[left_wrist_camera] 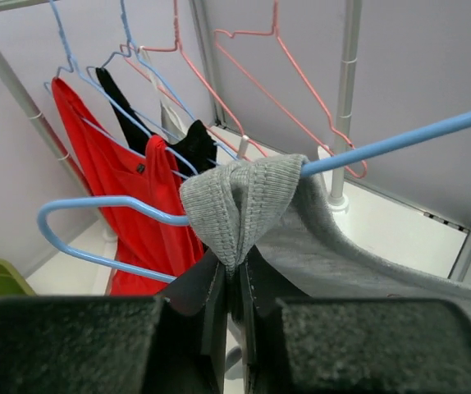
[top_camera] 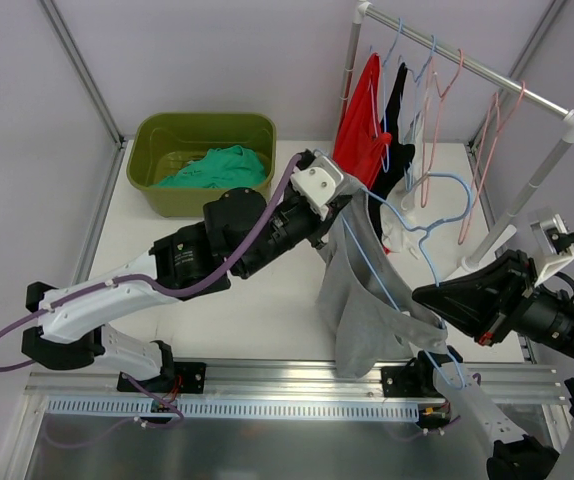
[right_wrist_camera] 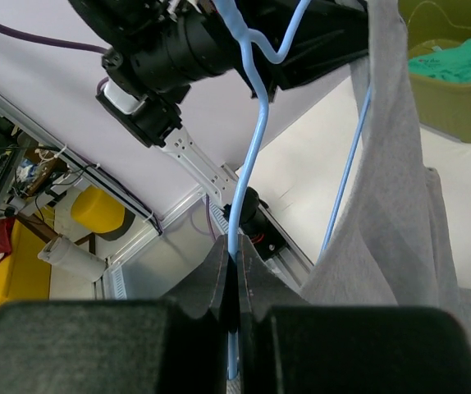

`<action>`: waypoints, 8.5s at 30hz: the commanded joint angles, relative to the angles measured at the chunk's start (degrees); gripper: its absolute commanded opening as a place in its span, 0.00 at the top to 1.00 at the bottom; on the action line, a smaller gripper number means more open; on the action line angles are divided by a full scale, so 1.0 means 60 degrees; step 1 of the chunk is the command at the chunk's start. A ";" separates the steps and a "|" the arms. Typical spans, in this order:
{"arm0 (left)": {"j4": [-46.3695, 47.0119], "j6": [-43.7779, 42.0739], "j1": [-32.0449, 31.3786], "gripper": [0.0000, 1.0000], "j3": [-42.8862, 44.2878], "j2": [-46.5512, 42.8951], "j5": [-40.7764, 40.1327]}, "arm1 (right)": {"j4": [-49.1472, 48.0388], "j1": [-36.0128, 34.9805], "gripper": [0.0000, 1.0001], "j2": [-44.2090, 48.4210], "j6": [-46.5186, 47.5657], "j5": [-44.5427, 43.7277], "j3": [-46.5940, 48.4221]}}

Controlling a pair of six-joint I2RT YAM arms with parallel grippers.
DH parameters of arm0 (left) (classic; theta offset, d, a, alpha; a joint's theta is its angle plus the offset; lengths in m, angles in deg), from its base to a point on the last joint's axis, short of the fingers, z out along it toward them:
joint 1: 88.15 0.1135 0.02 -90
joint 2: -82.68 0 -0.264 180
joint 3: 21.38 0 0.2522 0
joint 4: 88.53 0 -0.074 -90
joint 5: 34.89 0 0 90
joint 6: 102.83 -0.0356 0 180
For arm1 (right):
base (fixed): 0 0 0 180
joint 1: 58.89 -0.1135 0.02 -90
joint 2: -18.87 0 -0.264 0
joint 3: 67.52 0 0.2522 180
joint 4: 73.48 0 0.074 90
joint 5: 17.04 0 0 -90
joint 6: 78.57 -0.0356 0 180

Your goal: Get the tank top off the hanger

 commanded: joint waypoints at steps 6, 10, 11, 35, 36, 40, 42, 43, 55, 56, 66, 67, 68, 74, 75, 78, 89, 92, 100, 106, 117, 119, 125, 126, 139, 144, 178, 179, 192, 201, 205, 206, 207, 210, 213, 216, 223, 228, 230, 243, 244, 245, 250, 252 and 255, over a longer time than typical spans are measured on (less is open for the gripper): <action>0.0813 0.0082 0.0063 1.00 -0.0026 -0.0954 -0.4378 | -0.0542 -0.0181 1.00 0.0219 0.0743 0.0675 -0.1045; 0.0783 0.0227 0.0648 1.00 -0.0551 -0.1408 -0.5393 | -0.0834 -0.0240 1.00 0.0292 0.0919 0.1070 -0.1280; 0.0769 0.0271 0.0925 1.00 -0.0698 -0.1670 -0.5555 | -0.1140 -0.0255 1.00 0.0351 0.0789 0.1536 -0.1368; -0.0901 0.3700 0.2524 1.00 -0.2502 -0.3768 -0.3727 | -0.3693 -0.0577 1.00 0.0688 -0.0502 0.2495 -0.2848; -0.0872 0.3627 0.2553 1.00 -0.2444 -0.3768 -0.3522 | -0.3242 -0.0563 1.00 0.0543 -0.0385 0.2318 -0.2906; -0.0872 0.3612 0.2641 1.00 -0.2282 -0.3637 -0.3314 | -0.2447 -0.0577 1.00 0.0147 0.0201 0.2140 -0.3038; -0.0916 0.3597 0.2744 1.00 -0.2165 -0.3475 -0.3490 | -0.2563 -0.0635 1.00 0.0117 0.0319 0.2374 -0.3039; -0.0945 0.3626 0.2788 1.00 -0.2150 -0.3344 -0.3563 | -0.2651 -0.0737 1.00 0.0146 0.0319 0.2622 -0.3039; -0.1868 0.4695 0.3550 1.00 -0.1563 -0.1907 0.0694 | -0.4072 -0.1617 1.00 0.0731 0.1208 0.2572 -0.2614; -0.1854 0.4783 0.3550 1.00 -0.1883 -0.1951 0.1076 | -0.4072 -0.1617 1.00 0.0848 0.1372 0.2000 -0.2556; 0.0680 0.6818 0.2950 1.00 -0.6191 -0.2697 0.7439 | -1.4357 -0.1617 1.00 0.2476 -0.1467 -0.5163 -0.7765; 0.0695 0.6863 0.2920 1.00 -0.6353 -0.2742 0.7161 | -1.5472 -0.1617 1.00 0.2040 -0.1599 -0.5459 -0.8597; 0.0681 0.6980 0.2920 1.00 -0.6702 -0.2800 0.6927 | -1.7557 -0.1632 1.00 0.1731 -0.1687 -0.5752 -0.8895; -0.1205 0.8560 0.3080 1.00 -0.7612 -0.3372 0.2278 | -1.4427 -0.1632 1.00 -0.0044 -0.0664 -0.6765 -0.6917; -0.1659 0.8635 0.3226 1.00 -0.7744 -0.3445 0.1918 | -1.3254 -0.1617 1.00 -0.0059 -0.0141 -0.6794 -0.6442; -0.1795 0.8870 0.3534 1.00 -0.8462 -0.3358 0.1591 | -1.1764 -0.1617 1.00 0.0612 0.0070 -0.7537 -0.6319; -0.1926 0.8549 0.3726 0.88 -0.8815 -0.3547 0.1767 | -0.3036 -0.1617 1.00 0.1421 0.0348 -0.9797 -0.3172; -0.2378 0.8373 0.3726 0.37 -0.8567 -0.3884 0.1988 | -0.2666 -0.1617 1.00 0.1391 0.0173 -0.9827 -0.3185; -0.4663 0.7758 0.3726 0.01 -0.7352 -0.5918 0.1477 | -0.2271 -0.1617 1.00 0.1493 -0.0311 -1.0164 -0.2893; -0.5778 0.7567 0.3726 0.01 -0.7086 -0.6638 0.1445 | -0.2037 -0.1617 1.00 0.1114 -0.0179 -1.0076 -0.2746; -0.6160 0.6952 0.3726 0.01 -0.7423 -0.7092 0.1944 | -0.2709 -0.1617 1.00 -0.0673 -0.0092 -1.0617 -0.2673; -0.6160 0.6864 0.3726 0.01 -0.7540 -0.7122 0.1900 | -0.2783 -0.1617 1.00 -0.1171 -0.0077 -1.0735 -0.2424; -0.6146 0.6878 0.3726 0.02 -0.7804 -0.7297 0.1871 | -0.3047 -0.1617 1.00 -0.1933 -0.0267 -1.1642 -0.1970; -0.6146 0.6893 0.3726 0.01 -0.7819 -0.7312 0.1856 | -0.3047 -0.1617 1.00 -0.1963 -0.0325 -1.2078 -0.1955; -0.6116 0.7083 0.3711 0.01 -0.8024 -0.7591 0.1841 | -0.3120 0.0666 1.00 -0.3001 -0.0208 -1.0049 -0.1648; -0.6145 0.7142 0.3696 0.01 -0.8068 -0.7708 0.1753 | -0.3179 0.1122 1.00 -0.3442 -0.0150 -0.9681 -0.1384; -0.6058 0.7332 0.3184 0.01 -0.7966 -0.7300 0.1636 | -0.4219 0.2016 0.43 -0.3561 -0.0121 -0.8465 -0.3068; -0.6000 0.7361 0.3184 0.01 -0.7907 -0.7153 0.1680 | -0.4219 0.2030 0.33 -0.3487 -0.0121 -0.8131 -0.3039; -0.3011 0.5504 0.2759 0.01 -0.6122 -0.1624 0.3159 | -0.2478 0.2030 0.01 -0.0282 0.1253 -0.7571 -0.3141; -0.3026 0.4578 0.1501 0.01 -0.3441 0.3257 0.4055 | 0.0394 0.2030 0.01 0.2415 0.2764 -0.6270 -0.2819; -0.3025 0.4812 0.1280 0.01 -0.3000 0.4682 0.3672 | 0.0746 0.2030 0.01 0.2738 0.2838 -0.4574 -0.2848; -0.3011 0.4958 0.1250 0.01 -0.2927 0.4960 0.3672 | 0.0776 0.2016 0.01 0.2797 0.2838 -0.4380 -0.2819; -0.3025 0.5003 0.1206 0.01 -0.2897 0.5441 0.3658 | 0.0776 0.2016 0.01 0.2870 0.2838 -0.4233 -0.2819; -0.3040 0.5339 0.0972 0.02 -0.2984 0.6146 0.3526 | 0.0761 0.1943 0.01 0.3118 0.2853 -0.4158 -0.2775; -0.3011 0.5720 0.0796 0.57 -0.3277 0.6500 0.3409 | 0.0631 0.1884 0.01 0.3353 0.2882 -0.4071 -0.2833; -0.3025 0.5999 0.0693 1.00 -0.3526 0.6443 0.3204 | 0.0571 0.1855 0.00 0.3442 0.2868 -0.4012 -0.2892; -0.3522 0.6745 0.0810 1.00 -0.4303 0.3254 0.1448 | 0.0557 0.1635 0.01 0.3705 0.2970 -0.4421 -0.2907; -0.4780 0.6703 0.1992 1.00 -0.3413 0.0601 0.0305 | 0.0484 0.1591 0.01 0.3852 0.2912 -0.4524 -0.3039; -0.5119 0.6527 0.2667 1.00 -0.2958 -0.0043 0.0303 | 0.0396 0.1605 0.00 0.3867 0.2795 -0.4466 -0.3097; -0.5765 0.5194 0.9289 1.00 0.3643 0.2073 0.1605 | -0.0761 0.1606 0.01 0.4145 0.2033 -0.3764 -0.3770; -0.5765 0.5150 0.9567 1.00 0.4013 0.2454 0.2100 | -0.0820 0.1606 0.01 0.4145 0.2004 -0.3719 -0.3815; -0.5765 0.5092 1.0049 1.00 0.4728 0.3212 0.2366 | -0.0951 0.1606 0.00 0.4160 0.1829 -0.3632 -0.3873; -0.5765 0.5134 1.0858 1.00 0.5789 0.4976 0.3130 | -0.1216 0.1606 0.01 0.4116 0.1623 -0.3396 -0.4356; -0.5750 0.5266 1.1136 0.77 0.5775 0.5372 0.3247 | -0.1231 0.1591 0.01 0.4072 0.1623 -0.3440 -0.4474; -0.5750 0.5107 1.1371 0.17 0.5935 0.5782 0.3204 | -0.1245 0.1606 0.01 0.3955 0.1579 -0.3440 -0.4635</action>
